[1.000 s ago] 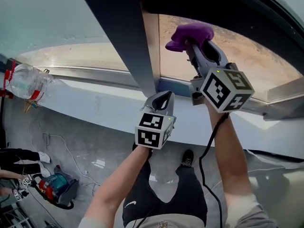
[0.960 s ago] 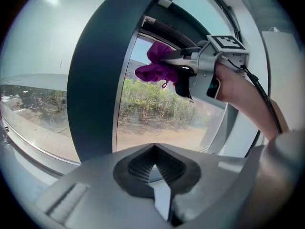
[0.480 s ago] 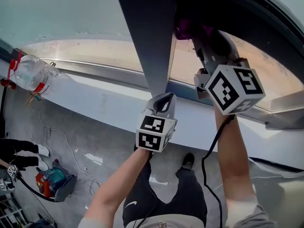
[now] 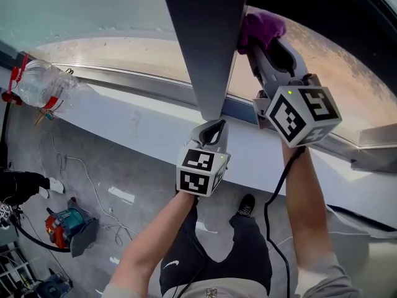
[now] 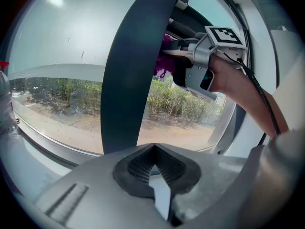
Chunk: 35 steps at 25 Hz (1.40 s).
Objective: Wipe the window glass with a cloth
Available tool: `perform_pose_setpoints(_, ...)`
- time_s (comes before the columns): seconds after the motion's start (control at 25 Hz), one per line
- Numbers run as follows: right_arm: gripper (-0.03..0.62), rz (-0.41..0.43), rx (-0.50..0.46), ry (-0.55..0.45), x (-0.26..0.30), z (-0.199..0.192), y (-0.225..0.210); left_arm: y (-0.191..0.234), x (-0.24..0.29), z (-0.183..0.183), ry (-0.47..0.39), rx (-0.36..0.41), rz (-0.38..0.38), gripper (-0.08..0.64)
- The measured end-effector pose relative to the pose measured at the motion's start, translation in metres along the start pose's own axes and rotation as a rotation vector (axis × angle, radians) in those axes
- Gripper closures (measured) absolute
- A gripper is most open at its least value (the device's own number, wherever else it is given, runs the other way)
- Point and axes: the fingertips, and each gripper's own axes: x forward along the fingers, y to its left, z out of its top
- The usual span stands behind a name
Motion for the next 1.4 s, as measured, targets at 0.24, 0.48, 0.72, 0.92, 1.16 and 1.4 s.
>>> perform_pose_setpoints(0.24, 0.446, 0.009, 0.017, 0.093, 0.004, -0.082, -0.011, 0.013, 0.011, -0.033, 0.039, -0.026, 0.033, 0.560)
perform_pose_setpoints(0.48, 0.446, -0.004, 0.058, 0.243, 0.002, -0.197, -0.030, 0.027, 0.023, -0.065, 0.066, -0.057, 0.076, 0.560)
perform_pose_setpoints(0.72, 0.446, -0.029, 0.110, 0.381, -0.005, -0.291, -0.048, 0.041, 0.032, -0.093, 0.075, -0.084, 0.121, 0.560)
perform_pose_setpoints(0.92, 0.446, -0.058, 0.139, 0.482, -0.005, -0.366, -0.055, 0.057, 0.032, -0.116, 0.081, -0.089, 0.150, 0.560)
perform_pose_setpoints(1.16, 0.445, -0.087, 0.198, 0.631, -0.004, -0.437, -0.064, 0.066, 0.035, -0.128, 0.086, -0.087, 0.157, 0.560)
perform_pose_setpoints(1.4, 0.445, -0.085, 0.265, 0.750, -0.009, -0.460, -0.065, 0.065, 0.032, -0.125, 0.086, -0.083, 0.147, 0.560)
